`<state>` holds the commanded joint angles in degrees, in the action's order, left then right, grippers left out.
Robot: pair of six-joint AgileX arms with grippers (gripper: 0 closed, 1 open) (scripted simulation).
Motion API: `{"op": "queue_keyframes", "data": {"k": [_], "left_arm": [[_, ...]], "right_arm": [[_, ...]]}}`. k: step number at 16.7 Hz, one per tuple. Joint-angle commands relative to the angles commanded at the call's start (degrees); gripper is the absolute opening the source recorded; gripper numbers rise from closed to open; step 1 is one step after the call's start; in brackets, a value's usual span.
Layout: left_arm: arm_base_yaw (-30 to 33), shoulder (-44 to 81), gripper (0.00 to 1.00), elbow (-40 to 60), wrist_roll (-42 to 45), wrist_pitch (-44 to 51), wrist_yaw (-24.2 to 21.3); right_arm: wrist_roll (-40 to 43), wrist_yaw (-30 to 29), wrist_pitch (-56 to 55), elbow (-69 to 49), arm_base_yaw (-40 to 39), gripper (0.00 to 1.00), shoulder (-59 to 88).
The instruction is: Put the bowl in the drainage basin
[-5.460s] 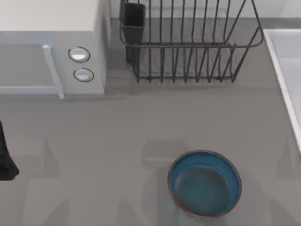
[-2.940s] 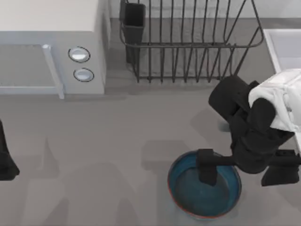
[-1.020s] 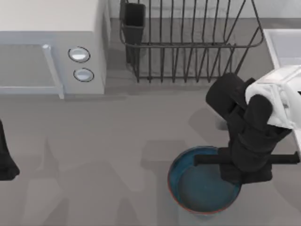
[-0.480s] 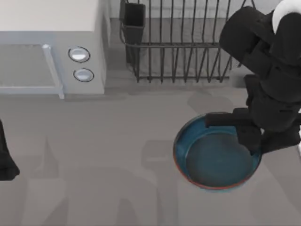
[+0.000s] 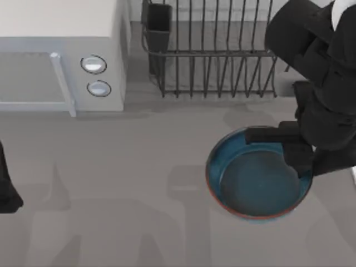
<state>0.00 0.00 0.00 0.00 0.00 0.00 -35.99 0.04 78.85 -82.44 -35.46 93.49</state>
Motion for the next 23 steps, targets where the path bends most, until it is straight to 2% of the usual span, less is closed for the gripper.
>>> {"op": "queue_keyframes", "data": {"k": [3, 7, 14, 19, 23], "left_arm": [[0.00, 0.00, 1.00, 0.00, 0.00, 0.00, 0.00], [0.00, 0.00, 1.00, 0.00, 0.00, 0.00, 0.00], [0.00, 0.00, 1.00, 0.00, 0.00, 0.00, 0.00], [0.00, 0.00, 1.00, 0.00, 0.00, 0.00, 0.00], [0.00, 0.00, 1.00, 0.00, 0.00, 0.00, 0.00]], "right_arm": [[2.43, 0.25, -5.31, 2.53, 2.79, 0.00, 0.28], [8.18, 1.36, -20.81, 9.53, 10.49, 0.00, 0.74], [20.94, 7.13, -65.19, 27.29, 30.91, 0.00, 1.58], [29.14, 14.30, -96.60, 38.86, 46.26, 0.00, -0.24], [33.14, 20.96, -115.05, 44.69, 56.37, 0.00, -3.31]]}}
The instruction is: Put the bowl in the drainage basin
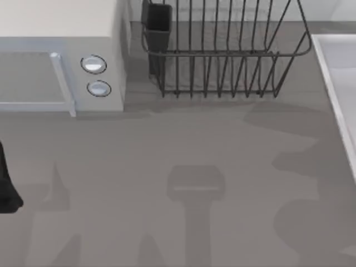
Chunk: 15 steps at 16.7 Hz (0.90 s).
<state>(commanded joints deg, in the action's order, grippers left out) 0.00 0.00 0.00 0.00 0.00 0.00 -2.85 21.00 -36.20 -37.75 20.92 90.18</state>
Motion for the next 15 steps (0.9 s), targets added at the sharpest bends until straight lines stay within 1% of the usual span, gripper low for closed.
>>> {"op": "queue_keyframes", "data": {"k": [3, 6, 13, 15], "left_arm": [[0.00, 0.00, 1.00, 0.00, 0.00, 0.00, 0.00], [0.00, 0.00, 1.00, 0.00, 0.00, 0.00, 0.00], [0.00, 0.00, 1.00, 0.00, 0.00, 0.00, 0.00], [0.00, 0.00, 1.00, 0.00, 0.00, 0.00, 0.00]], "right_arm": [[1.37, 4.42, -9.09, 2.35, 5.52, 0.00, -2.43], [1.76, 7.21, -14.61, 3.39, 8.65, 0.00, -4.20], [1.74, 7.64, -15.71, 3.40, 9.00, 0.00, -4.27], [1.69, 7.73, -17.72, 3.60, 9.05, 0.00, -2.30]]}}
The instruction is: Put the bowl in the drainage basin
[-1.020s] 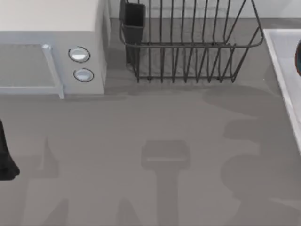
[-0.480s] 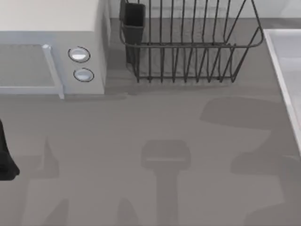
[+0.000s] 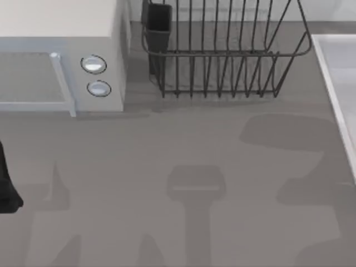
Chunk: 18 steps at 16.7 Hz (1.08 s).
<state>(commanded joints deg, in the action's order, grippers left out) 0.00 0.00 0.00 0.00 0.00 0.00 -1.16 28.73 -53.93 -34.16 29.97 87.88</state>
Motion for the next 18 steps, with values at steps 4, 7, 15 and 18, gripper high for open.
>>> {"op": "queue_keyframes", "data": {"k": [4, 7, 15, 18], "left_arm": [[0.00, 0.00, 1.00, 0.00, 0.00, 0.00, 0.00], [0.00, 0.00, 1.00, 0.00, 0.00, 0.00, 0.00], [0.00, 0.00, 1.00, 0.00, 0.00, 0.00, 0.00], [0.00, 0.00, 1.00, 0.00, 0.00, 0.00, 0.00]], "right_arm": [[0.02, 0.09, -11.38, 1.20, 0.40, 0.00, 10.66], [0.26, 0.00, -24.97, 2.78, 0.58, 0.00, 21.56], [0.33, -0.52, -45.44, 6.12, 0.29, 0.00, 39.11], [0.33, -0.52, -45.44, 6.12, 0.29, 0.00, 39.11]]}}
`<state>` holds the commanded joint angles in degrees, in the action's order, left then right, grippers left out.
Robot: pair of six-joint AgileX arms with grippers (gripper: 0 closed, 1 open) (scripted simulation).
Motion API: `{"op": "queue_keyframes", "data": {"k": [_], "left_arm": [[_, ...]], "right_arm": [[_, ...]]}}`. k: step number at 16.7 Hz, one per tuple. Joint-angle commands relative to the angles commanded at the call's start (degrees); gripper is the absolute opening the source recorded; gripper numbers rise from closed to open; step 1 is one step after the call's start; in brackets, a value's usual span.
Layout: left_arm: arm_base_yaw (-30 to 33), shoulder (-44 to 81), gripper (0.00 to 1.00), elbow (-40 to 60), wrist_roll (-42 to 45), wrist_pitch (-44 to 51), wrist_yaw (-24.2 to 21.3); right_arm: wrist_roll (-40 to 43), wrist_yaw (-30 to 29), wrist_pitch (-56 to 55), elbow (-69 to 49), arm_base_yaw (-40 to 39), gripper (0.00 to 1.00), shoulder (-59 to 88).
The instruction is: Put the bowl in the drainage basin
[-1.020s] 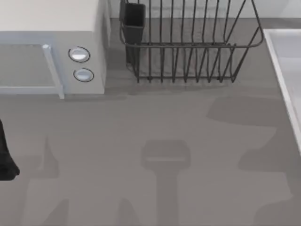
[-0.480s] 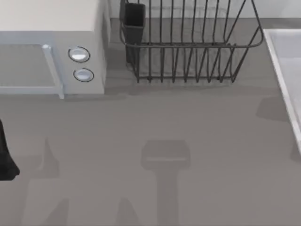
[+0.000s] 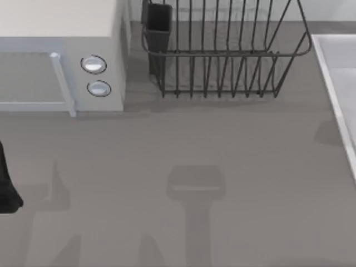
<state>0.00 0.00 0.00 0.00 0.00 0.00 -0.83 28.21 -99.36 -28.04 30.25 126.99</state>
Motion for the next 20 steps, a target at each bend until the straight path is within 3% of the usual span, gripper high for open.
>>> {"op": "queue_keyframes", "data": {"k": [1, 14, 20], "left_arm": [[0.00, 0.00, 1.00, 0.00, 0.00, 0.00, 0.00], [0.00, 0.00, 1.00, 0.00, 0.00, 0.00, 0.00], [0.00, 0.00, 1.00, 0.00, 0.00, 0.00, 0.00]], "right_arm": [[0.00, 0.00, 0.00, 0.00, 0.00, 0.00, 0.00], [0.00, 0.00, 0.00, 0.00, 0.00, 0.98, 0.00], [0.00, 0.00, 0.00, 0.00, 0.00, 1.00, 0.00]]}}
